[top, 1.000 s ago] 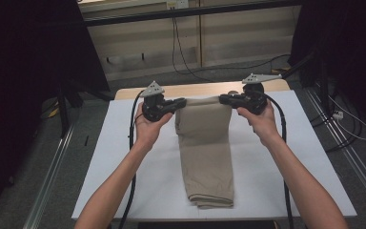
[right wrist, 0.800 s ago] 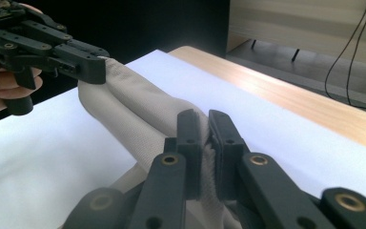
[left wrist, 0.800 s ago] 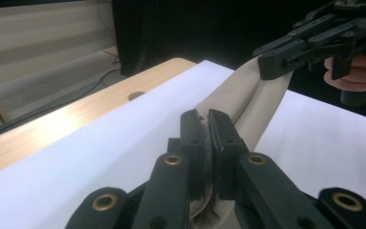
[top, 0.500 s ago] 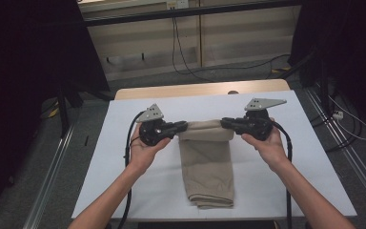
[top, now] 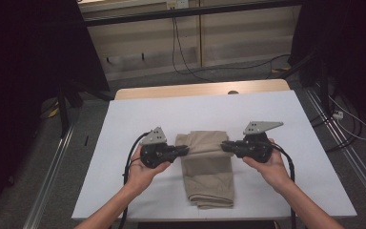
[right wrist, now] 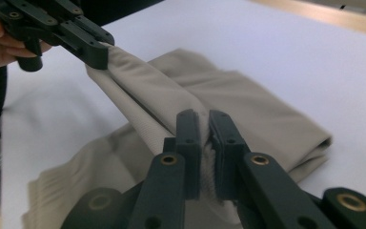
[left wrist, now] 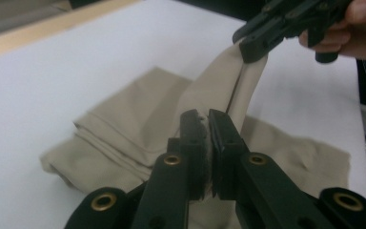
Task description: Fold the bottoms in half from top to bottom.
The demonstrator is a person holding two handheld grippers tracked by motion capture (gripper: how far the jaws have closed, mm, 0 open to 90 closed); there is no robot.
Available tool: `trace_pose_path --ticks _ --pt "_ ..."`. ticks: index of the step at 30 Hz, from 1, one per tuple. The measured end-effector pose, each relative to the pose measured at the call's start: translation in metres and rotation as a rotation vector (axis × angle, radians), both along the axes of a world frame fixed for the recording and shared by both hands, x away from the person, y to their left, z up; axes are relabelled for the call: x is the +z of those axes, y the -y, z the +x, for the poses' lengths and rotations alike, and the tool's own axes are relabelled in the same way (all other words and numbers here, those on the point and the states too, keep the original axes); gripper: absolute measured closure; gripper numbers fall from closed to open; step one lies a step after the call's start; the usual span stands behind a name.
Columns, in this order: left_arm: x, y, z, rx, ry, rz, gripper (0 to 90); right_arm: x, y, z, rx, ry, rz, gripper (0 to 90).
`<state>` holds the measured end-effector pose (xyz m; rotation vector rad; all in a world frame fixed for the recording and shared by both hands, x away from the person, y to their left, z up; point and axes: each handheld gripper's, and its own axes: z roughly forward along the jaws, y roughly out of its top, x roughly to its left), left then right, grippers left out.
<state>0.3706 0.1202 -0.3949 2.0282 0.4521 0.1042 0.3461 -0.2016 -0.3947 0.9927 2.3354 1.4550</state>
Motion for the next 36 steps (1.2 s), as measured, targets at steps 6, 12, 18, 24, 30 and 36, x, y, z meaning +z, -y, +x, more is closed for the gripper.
trace_pose_path --ticks 6,12,18,24,30,36 --pt "-0.02 0.001 -0.023 -0.069 -0.033 0.063 84.1 -0.014 -0.004 -0.025 0.025 -0.034 -0.025 82.8" --pt "-0.025 0.001 -0.041 -0.112 -0.042 0.105 84.2 -0.027 -0.005 -0.043 0.065 -0.076 -0.058 78.2" --pt "-0.029 -0.001 -0.057 -0.147 -0.037 0.086 77.0 -0.038 -0.006 -0.06 0.09 -0.108 -0.087 80.1" --pt "-0.023 0.007 -0.049 -0.093 0.022 0.078 47.3 -0.039 -0.014 -0.071 0.095 -0.103 -0.127 83.9" --pt "-0.035 0.02 -0.059 -0.204 0.03 0.21 73.6 -0.043 -0.013 -0.085 0.089 -0.11 -0.174 79.9" --pt "-0.04 0.019 -0.069 -0.224 -0.025 0.225 84.3 -0.048 -0.011 -0.094 0.079 -0.128 -0.168 75.0"
